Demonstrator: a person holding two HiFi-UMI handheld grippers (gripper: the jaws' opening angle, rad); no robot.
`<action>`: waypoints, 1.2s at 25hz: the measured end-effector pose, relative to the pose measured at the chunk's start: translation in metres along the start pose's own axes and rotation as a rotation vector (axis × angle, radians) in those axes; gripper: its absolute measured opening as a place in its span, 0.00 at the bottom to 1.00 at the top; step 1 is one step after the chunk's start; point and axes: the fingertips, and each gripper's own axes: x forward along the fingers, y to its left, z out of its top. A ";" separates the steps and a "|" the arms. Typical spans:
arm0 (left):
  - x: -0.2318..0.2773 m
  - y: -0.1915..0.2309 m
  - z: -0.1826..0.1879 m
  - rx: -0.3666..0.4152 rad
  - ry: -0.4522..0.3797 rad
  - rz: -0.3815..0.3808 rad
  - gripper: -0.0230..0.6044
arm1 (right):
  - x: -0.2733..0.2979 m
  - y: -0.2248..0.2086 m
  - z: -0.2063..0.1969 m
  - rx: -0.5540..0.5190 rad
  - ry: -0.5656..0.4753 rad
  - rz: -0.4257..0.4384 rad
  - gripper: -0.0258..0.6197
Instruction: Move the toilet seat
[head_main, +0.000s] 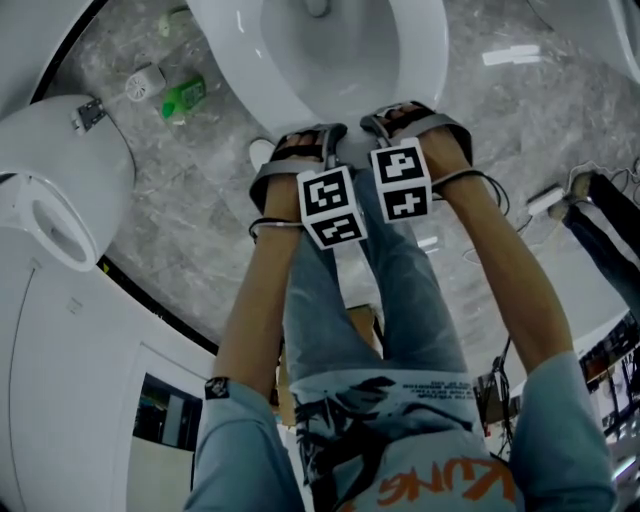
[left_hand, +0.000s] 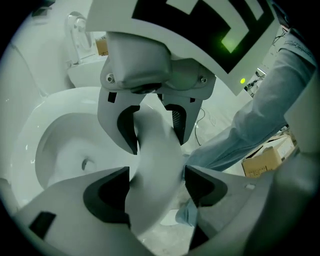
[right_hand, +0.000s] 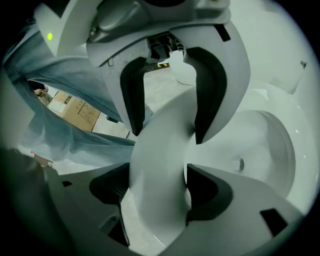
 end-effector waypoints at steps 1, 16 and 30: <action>0.001 0.000 -0.001 0.004 0.004 -0.002 0.56 | 0.000 0.000 0.001 0.000 0.007 -0.002 0.58; -0.037 -0.010 0.004 0.170 0.024 0.107 0.56 | -0.048 0.013 0.018 0.009 -0.008 0.072 0.55; -0.135 -0.004 0.033 0.135 -0.025 0.263 0.52 | -0.156 0.023 0.043 0.063 -0.100 0.133 0.51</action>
